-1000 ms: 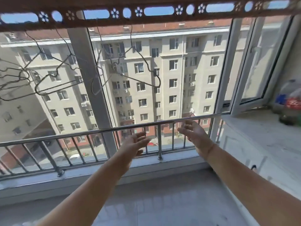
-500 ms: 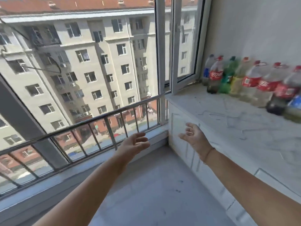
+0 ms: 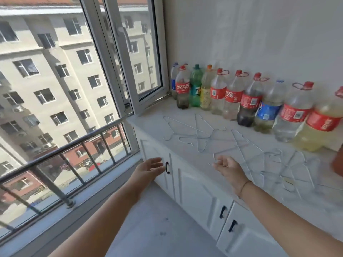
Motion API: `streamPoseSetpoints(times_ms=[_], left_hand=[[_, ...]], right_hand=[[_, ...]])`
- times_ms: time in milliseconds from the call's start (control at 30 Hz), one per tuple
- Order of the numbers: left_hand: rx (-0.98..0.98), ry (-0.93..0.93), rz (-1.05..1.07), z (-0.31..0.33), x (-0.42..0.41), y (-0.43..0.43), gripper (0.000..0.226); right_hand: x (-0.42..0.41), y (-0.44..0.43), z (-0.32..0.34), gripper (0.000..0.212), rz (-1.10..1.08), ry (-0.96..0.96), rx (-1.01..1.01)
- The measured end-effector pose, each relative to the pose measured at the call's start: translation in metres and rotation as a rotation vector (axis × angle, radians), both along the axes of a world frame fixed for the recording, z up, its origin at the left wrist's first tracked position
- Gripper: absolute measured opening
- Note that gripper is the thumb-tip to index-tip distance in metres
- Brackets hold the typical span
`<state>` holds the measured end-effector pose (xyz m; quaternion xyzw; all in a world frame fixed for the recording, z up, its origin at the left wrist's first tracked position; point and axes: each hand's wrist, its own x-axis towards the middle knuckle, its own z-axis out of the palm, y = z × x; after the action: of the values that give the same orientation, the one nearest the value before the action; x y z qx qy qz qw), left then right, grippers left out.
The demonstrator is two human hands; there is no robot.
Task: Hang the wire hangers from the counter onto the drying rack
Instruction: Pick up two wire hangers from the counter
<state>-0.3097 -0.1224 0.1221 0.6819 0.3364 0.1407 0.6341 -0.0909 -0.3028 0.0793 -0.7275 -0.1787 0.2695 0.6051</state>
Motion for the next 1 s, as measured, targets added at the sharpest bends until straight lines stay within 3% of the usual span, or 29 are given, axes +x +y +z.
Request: streamPoseSetpoints(times_ms=[267, 567, 867, 1000], left_hand=[[-0.027, 0.072, -0.005, -0.033, 0.096, 0.021, 0.037], [-0.139, 0.092, 0.01, -0.071, 0.169, 0.108, 0.039], [-0.292, 0.156, -0.024, -0.111, 0.24, 0.186, 0.034], [-0.336, 0.186, 0.003, -0.127, 0.253, 0.211, 0.037]], right_hand=[[0.083, -0.002, -0.024, 0.026, -0.081, 0.034, -0.038], [0.141, 0.113, -0.044, 0.019, -0.008, 0.072, -0.08], [0.196, 0.239, -0.075, 0.026, 0.129, -0.077, -0.262], [0.22, 0.274, -0.097, 0.026, 0.173, -0.202, -0.467]])
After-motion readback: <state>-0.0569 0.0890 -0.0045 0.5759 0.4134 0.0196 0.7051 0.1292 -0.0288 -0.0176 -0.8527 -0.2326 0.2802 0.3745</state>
